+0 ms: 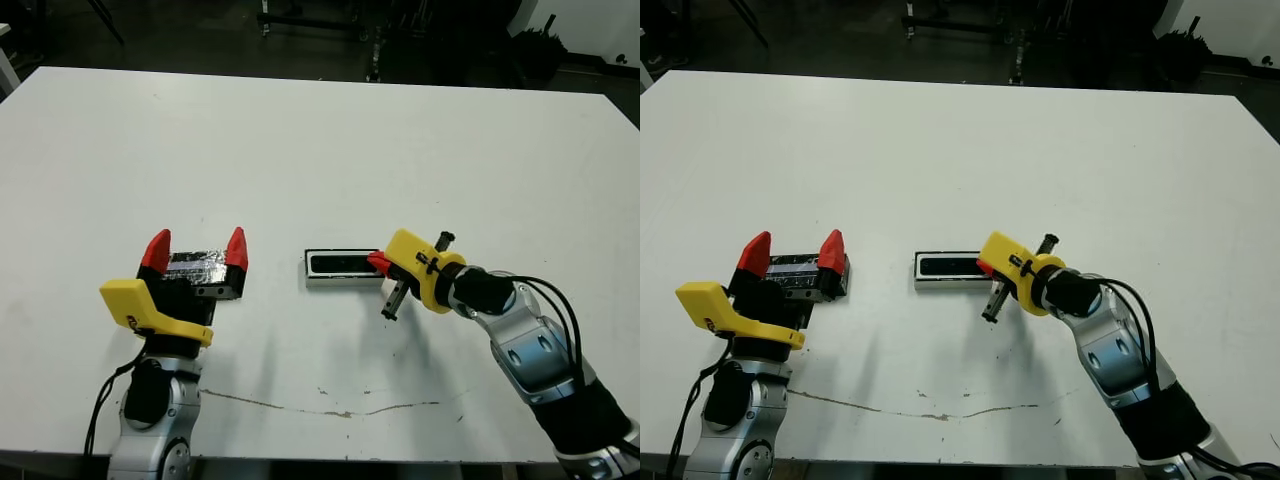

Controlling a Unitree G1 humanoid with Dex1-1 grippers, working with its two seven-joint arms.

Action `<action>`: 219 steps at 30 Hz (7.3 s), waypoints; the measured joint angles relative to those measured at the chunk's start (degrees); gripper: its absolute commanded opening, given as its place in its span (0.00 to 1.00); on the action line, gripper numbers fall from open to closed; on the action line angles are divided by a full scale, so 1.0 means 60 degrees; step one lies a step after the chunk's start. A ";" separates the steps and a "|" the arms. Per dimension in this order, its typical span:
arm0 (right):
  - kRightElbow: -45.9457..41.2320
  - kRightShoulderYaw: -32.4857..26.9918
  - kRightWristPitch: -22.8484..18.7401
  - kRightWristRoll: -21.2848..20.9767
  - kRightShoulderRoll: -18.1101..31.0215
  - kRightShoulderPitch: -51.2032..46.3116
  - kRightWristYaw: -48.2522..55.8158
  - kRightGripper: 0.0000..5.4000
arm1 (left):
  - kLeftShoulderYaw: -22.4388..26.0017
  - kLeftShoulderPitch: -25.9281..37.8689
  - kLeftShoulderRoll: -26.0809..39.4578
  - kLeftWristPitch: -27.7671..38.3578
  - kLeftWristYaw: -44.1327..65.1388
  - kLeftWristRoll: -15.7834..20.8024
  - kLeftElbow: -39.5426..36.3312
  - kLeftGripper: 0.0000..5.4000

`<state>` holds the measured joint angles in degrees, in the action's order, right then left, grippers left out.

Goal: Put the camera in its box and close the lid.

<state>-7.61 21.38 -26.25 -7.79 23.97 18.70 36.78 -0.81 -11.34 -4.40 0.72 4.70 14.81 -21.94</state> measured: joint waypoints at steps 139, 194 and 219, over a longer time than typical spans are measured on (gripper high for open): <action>-0.4703 -0.5972 -0.1021 0.5944 -0.0637 -0.3638 -0.3131 0.00 | -0.3402 0.8695 0.7884 -0.2483 1.4082 -0.3240 0.8420 0.58; -0.4774 -0.5742 -0.1024 0.6043 -0.0572 -0.3660 -0.3137 0.00 | -0.3408 0.8670 0.5021 -0.2873 1.1707 -0.1554 0.7263 0.58; -0.4628 -0.5617 -0.0841 0.5933 -0.0574 -0.3691 -0.3090 0.00 | -0.3058 0.9284 0.4749 -0.1996 1.1276 -0.1934 0.9424 0.58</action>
<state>-35.38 -12.32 -31.30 27.81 20.53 -3.44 18.24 -19.16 44.37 24.10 -11.26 72.36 3.21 34.61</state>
